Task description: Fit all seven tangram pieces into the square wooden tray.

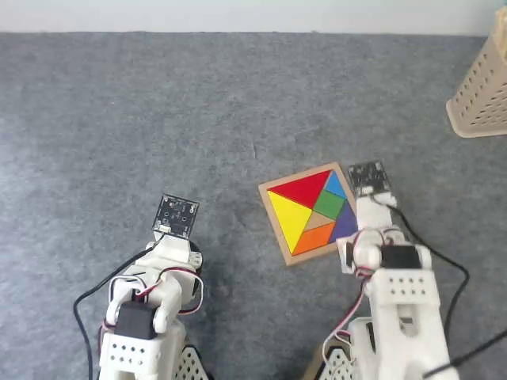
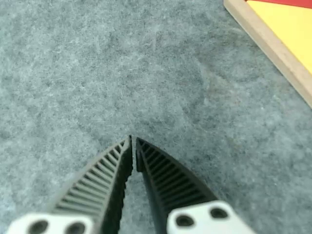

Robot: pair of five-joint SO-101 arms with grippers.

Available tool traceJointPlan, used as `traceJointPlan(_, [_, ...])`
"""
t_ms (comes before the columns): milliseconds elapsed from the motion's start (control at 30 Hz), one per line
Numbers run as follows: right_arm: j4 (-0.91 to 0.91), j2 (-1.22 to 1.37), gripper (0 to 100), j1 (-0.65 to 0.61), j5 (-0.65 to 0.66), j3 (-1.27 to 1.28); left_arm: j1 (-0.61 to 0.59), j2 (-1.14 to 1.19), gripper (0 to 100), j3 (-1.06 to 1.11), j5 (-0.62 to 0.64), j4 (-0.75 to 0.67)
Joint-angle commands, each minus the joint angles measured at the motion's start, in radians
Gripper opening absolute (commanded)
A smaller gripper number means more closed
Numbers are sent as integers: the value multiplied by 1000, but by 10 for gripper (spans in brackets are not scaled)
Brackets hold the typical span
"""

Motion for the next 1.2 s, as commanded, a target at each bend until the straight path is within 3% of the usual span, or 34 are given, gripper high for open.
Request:
traceJointPlan(0, [-18,-122,6,82,-11,40,8,-21,12,-19,8,6])
traceJointPlan(133, [-18,-223,6,142,-11,120,8,-21,12,-19,8,6])
traceJointPlan(633, [-8,-768,6,150,-9,427,8,-21,12,-19,8,6])
traceJointPlan(733, [65,-875,6,148,-9,431,8,-21,12,-19,8,6])
traceJointPlan(1167, [99,-809,6,145,-9,434,6,-21,12,-19,8,6])
